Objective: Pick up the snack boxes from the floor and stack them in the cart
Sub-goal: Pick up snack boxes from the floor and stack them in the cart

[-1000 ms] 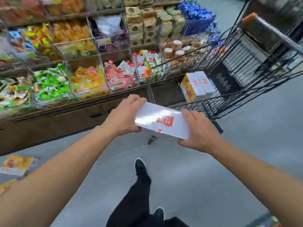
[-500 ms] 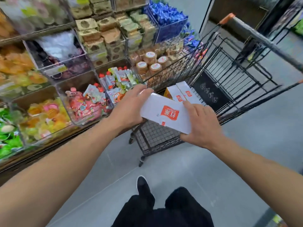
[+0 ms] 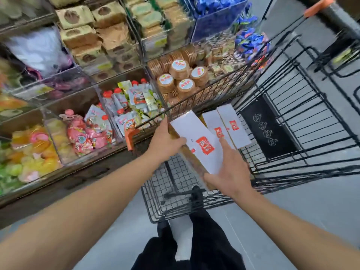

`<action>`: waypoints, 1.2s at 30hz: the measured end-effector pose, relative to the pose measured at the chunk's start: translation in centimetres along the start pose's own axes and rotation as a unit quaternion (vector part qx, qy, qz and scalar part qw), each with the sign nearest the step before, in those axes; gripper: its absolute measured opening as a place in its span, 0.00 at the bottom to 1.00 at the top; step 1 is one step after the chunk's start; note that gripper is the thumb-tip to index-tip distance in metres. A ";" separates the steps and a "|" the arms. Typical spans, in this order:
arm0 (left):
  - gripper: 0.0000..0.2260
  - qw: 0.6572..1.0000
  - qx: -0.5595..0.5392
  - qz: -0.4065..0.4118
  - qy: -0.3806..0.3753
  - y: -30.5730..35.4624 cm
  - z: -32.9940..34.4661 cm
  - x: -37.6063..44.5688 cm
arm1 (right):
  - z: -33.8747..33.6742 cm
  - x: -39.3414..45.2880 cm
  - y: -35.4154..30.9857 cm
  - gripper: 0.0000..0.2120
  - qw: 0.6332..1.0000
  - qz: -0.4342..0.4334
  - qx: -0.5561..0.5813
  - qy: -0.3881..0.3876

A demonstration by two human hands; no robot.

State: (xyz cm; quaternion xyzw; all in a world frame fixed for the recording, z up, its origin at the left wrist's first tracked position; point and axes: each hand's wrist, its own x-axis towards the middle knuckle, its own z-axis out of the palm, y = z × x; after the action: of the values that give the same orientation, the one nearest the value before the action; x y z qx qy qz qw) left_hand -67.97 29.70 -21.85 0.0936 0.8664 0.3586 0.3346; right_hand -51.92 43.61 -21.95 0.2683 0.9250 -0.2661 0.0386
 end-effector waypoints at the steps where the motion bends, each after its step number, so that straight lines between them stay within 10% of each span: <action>1: 0.32 0.996 -0.067 -0.052 -0.027 0.0 1.5 0.9 | 0.3 1.3 0.7 0.46 1.000 0.009 0.008 -0.005; 11: 0.42 0.930 -0.287 -0.227 -0.032 -2.8 11.2 9.4 | 7.7 9.4 7.8 0.48 0.988 -0.012 -0.065 -0.139; 19: 0.37 0.946 -0.255 -0.197 -0.043 -5.0 14.4 15.5 | 13.0 12.7 11.9 0.53 0.977 -0.018 -0.030 -0.209; 25: 0.41 0.954 -0.243 -0.160 -0.065 -6.9 16.4 18.6 | 15.1 15.7 16.5 0.56 0.925 -0.152 -0.242 -0.252; 36: 0.31 0.960 -0.205 -0.178 -0.071 -7.6 16.5 17.2 | 15.1 16.0 16.8 0.51 0.895 -0.148 -0.316 -0.280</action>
State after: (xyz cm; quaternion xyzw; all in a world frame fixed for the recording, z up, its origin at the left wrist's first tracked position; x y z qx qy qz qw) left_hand -69.76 40.32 -44.46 -0.1072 0.7506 0.4560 0.4660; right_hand -57.94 55.49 -46.19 0.0164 0.9405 -0.0268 0.3385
